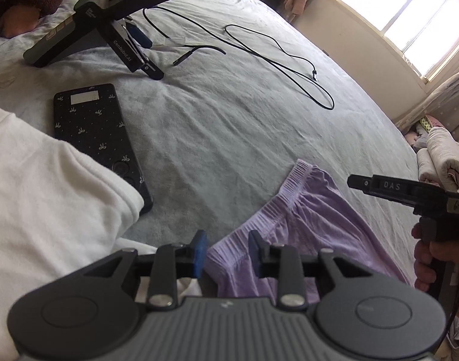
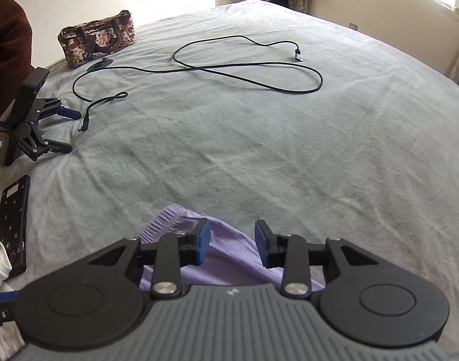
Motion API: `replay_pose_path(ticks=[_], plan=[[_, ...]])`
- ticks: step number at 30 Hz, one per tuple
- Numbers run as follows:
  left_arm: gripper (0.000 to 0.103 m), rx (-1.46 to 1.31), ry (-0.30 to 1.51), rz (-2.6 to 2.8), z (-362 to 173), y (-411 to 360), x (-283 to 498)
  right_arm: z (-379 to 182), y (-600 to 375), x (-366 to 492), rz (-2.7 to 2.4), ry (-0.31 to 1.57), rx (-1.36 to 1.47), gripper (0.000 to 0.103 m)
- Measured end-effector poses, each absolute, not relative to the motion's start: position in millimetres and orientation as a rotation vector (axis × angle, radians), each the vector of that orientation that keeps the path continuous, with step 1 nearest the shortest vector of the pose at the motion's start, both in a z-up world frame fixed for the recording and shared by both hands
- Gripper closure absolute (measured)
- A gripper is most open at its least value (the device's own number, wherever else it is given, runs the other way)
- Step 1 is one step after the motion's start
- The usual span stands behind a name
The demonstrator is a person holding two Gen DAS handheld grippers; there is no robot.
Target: Fold clothes
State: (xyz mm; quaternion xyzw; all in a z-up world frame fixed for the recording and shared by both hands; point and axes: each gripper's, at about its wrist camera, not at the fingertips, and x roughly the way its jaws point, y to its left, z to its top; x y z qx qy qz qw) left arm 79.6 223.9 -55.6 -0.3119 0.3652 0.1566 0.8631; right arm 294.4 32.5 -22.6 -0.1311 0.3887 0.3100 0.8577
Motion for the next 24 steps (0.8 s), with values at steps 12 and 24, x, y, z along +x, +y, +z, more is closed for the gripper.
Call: replay_pose_path(ticks=[12, 24], plan=[[0.072, -0.619, 0.826, 0.084, -58, 182, 101, -12, -147, 220, 0.372, 0.855, -0.084, 0.065], [0.069, -0.513, 0.899, -0.023, -70, 136, 106, -36, -244, 88, 0.214, 0.821, 0.032, 0.065]])
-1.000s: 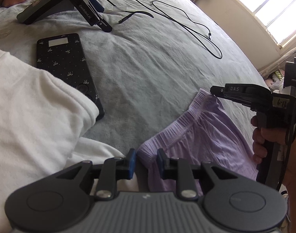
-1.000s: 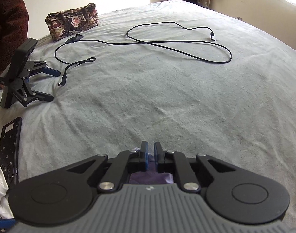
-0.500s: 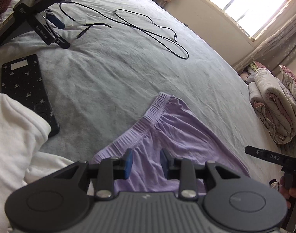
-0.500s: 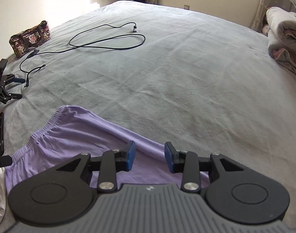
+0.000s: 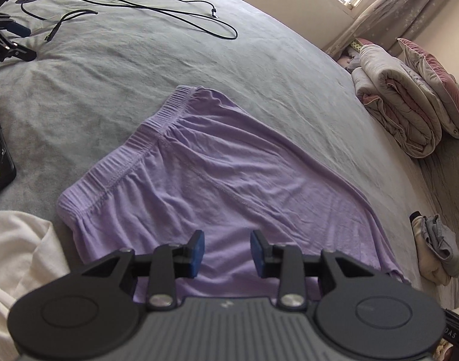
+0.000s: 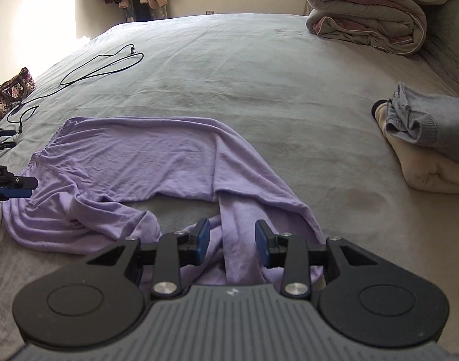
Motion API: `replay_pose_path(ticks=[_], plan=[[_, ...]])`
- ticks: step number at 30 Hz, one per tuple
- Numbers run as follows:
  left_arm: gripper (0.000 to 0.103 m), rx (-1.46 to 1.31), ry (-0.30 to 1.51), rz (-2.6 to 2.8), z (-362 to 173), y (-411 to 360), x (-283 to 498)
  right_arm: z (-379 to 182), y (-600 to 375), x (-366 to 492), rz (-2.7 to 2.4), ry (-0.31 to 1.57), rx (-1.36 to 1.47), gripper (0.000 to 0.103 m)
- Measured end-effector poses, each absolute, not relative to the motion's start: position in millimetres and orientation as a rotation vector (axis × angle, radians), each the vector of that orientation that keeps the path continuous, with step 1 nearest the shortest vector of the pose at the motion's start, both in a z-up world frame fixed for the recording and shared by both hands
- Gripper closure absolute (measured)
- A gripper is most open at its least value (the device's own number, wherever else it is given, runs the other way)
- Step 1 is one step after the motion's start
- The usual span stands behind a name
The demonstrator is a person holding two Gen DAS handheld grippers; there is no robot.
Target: Fold clothes
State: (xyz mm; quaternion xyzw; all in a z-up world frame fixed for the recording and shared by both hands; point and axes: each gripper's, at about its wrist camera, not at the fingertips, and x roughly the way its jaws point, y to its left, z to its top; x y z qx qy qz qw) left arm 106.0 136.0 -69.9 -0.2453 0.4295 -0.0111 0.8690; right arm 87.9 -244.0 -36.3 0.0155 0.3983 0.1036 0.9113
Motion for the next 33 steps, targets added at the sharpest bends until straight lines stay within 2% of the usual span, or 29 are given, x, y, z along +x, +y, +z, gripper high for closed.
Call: replay_pose_path(ticks=[6, 13, 20, 25, 29, 33], plan=[[0.069, -0.477, 0.894, -0.1, -64, 112, 90, -52, -247, 70, 0.163, 0.866, 0.099, 0.065], [0.068, -0.43, 0.904, -0.128, -64, 97, 69, -44, -240, 55, 0.205, 0.837, 0.073, 0.064], [0.063, -0.446, 0.908, -0.166, -61, 88, 48, -47, -235, 47, 0.228, 0.846, 0.039, 0.056], [0.06, -0.461, 0.92, -0.198, -61, 79, 39, -52, -231, 40, 0.244, 0.87, 0.018, 0.056], [0.058, -0.444, 0.921, -0.22, -60, 66, 40, -51, -232, 36, 0.241, 0.868, 0.037, 0.049], [0.055, -0.458, 0.93, -0.239, -63, 58, 42, -51, -232, 34, 0.237, 0.871, 0.038, 0.048]])
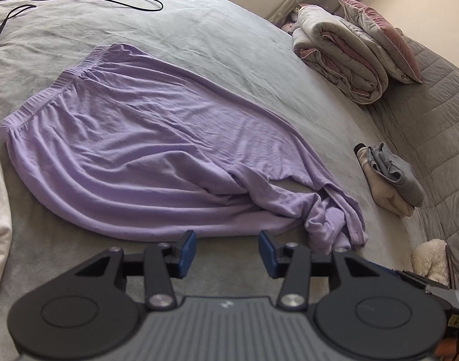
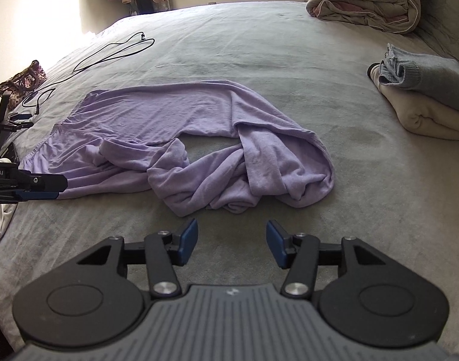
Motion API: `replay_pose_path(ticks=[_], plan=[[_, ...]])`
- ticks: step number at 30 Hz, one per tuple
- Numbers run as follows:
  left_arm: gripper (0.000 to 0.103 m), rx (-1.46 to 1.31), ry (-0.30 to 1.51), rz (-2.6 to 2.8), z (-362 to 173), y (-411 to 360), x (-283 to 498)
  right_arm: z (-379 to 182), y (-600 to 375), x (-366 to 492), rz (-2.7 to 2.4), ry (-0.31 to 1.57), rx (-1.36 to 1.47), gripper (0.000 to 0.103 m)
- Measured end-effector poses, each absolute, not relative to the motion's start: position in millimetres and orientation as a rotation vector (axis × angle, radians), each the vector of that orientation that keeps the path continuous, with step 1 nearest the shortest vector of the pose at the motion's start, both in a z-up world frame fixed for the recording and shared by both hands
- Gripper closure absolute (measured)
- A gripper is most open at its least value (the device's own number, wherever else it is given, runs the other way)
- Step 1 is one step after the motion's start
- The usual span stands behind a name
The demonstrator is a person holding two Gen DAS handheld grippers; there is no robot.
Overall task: Fold clothes
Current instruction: 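Move the right gripper to the bunched pant leg and close on it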
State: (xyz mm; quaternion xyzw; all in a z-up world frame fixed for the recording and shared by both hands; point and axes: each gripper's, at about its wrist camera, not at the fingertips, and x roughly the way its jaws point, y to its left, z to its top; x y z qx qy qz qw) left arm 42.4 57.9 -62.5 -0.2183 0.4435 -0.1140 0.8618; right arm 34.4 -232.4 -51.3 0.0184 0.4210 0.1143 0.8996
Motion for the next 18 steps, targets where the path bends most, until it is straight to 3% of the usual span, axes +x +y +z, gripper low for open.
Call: replay_pose_path(ticks=[18], plan=[[0.055, -0.486, 0.93, -0.247, -73, 51, 60, -58, -249, 55, 0.21, 0.884, 0.081, 0.044]])
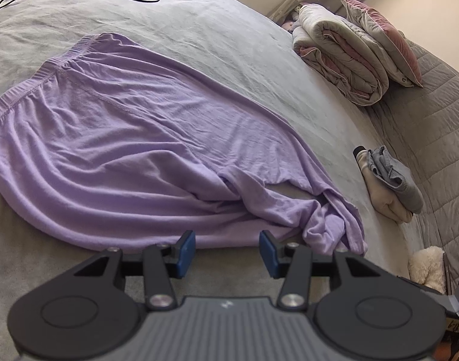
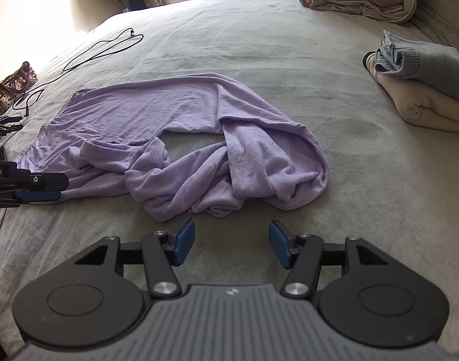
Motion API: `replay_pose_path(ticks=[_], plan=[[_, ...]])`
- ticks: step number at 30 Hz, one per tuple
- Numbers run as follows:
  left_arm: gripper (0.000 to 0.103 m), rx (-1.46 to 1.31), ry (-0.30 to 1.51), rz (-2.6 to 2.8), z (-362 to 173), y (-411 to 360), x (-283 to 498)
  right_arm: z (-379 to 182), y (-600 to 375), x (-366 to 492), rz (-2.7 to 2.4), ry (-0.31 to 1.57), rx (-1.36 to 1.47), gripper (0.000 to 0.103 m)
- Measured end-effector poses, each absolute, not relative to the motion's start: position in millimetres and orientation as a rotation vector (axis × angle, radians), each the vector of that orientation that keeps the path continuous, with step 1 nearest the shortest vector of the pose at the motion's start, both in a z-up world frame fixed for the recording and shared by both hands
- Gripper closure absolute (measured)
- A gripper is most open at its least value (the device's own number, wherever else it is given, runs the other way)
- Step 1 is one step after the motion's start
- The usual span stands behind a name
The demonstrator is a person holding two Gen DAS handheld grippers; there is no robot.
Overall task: Fold clothes
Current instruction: 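Move the right gripper to the bunched pant leg and close on it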
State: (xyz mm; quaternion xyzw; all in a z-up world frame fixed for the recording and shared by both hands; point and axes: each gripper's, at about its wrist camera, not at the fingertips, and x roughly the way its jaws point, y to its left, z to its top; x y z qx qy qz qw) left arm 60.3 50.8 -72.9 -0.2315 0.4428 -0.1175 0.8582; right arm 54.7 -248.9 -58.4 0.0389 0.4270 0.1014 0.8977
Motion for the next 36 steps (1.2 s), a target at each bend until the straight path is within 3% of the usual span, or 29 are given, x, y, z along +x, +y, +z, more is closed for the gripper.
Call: replay_pose_path(ticks=[8, 15, 23, 33, 34, 36], plan=[[0.056, -0.456, 0.932, -0.235, -76, 54, 67, -47, -290, 69, 0.122, 0.821, 0.172, 0.044], [0.065, -0.434, 0.923, -0.272, -76, 49, 75, -51, -309, 81, 0.139, 0.794, 0.215, 0.055], [0.066, -0.402, 0.937, -0.268, -82, 41, 84, -57, -285, 86, 0.306, 0.809, 0.23, 0.056], [0.07, -0.404, 0.957, -0.254, -86, 48, 85, -64, -299, 96, 0.063, 0.805, 0.168, 0.057], [0.07, -0.406, 0.958, -0.254, -86, 48, 85, -70, -300, 99, 0.062, 0.831, 0.182, 0.059], [0.07, -0.41, 0.961, -0.25, -87, 49, 86, -77, -300, 100, 0.056, 0.839, 0.184, 0.089]])
